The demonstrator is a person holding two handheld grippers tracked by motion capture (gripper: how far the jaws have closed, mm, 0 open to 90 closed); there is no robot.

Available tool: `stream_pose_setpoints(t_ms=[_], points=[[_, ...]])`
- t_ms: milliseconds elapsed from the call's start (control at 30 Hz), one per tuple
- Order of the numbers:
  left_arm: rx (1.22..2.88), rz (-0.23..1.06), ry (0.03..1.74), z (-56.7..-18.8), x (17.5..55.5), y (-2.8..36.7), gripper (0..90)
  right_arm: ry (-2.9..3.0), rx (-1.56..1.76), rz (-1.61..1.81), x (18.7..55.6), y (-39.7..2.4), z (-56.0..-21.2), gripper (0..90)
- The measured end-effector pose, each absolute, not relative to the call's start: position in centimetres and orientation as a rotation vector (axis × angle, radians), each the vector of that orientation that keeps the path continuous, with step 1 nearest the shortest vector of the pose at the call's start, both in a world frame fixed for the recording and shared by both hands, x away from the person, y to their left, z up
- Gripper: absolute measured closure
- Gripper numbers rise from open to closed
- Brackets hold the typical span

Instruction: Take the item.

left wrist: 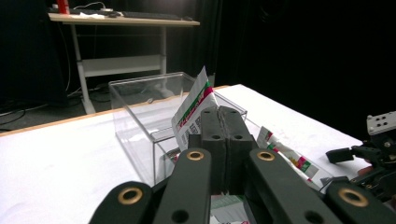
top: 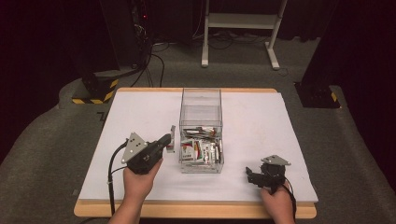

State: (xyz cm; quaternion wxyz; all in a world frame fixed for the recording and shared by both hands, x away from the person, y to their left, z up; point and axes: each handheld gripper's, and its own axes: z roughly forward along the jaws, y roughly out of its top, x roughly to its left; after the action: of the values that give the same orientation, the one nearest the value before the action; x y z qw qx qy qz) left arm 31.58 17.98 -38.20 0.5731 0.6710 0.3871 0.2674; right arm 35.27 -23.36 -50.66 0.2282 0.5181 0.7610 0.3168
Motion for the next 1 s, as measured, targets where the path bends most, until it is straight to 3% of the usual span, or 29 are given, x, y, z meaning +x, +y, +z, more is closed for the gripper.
stream_pose_setpoints(t_ms=[1000], points=[[1.612, 0.671, 1.017, -40.1, 33.9, 24.2, 89.5, 2.096, 1.426, 0.873, 35.3, -23.4, -50.7, 10.3]])
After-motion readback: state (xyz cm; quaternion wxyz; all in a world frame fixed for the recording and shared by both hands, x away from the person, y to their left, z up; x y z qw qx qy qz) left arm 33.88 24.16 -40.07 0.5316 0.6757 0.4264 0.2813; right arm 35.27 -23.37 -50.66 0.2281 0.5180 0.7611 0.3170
